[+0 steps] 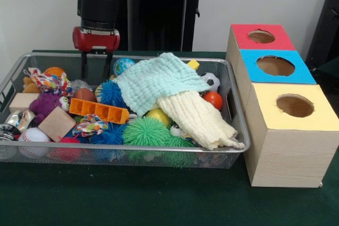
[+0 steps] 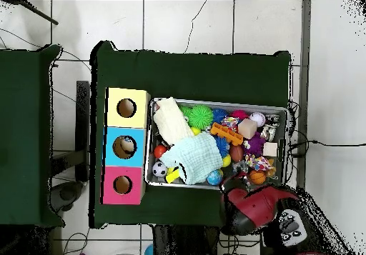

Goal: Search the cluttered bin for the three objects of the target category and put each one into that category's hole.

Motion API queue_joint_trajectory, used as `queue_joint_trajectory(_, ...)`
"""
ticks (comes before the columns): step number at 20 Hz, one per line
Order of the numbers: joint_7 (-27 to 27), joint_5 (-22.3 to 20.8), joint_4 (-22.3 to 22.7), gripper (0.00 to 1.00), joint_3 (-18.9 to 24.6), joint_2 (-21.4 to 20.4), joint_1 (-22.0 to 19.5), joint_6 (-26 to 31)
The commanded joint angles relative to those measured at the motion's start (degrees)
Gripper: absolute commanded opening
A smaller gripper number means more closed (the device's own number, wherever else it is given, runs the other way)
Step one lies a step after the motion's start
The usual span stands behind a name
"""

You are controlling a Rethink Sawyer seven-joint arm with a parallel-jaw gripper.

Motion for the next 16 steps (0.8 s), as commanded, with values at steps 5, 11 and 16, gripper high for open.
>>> queue_joint_trajectory(5, 4.2, 3.3, -5.4, 1.0, -3.2, 4.5, 1.6, -5.4)
queue_joint_trajectory(11, 3.8, 2.7, -5.5, 1.0, -3.5, 3.8, 1.8, -5.0)
queue_joint_trajectory(16, 2.6, 4.0, -7.5, 1.0, -7.1, 4.9, 4.2, -5.9)
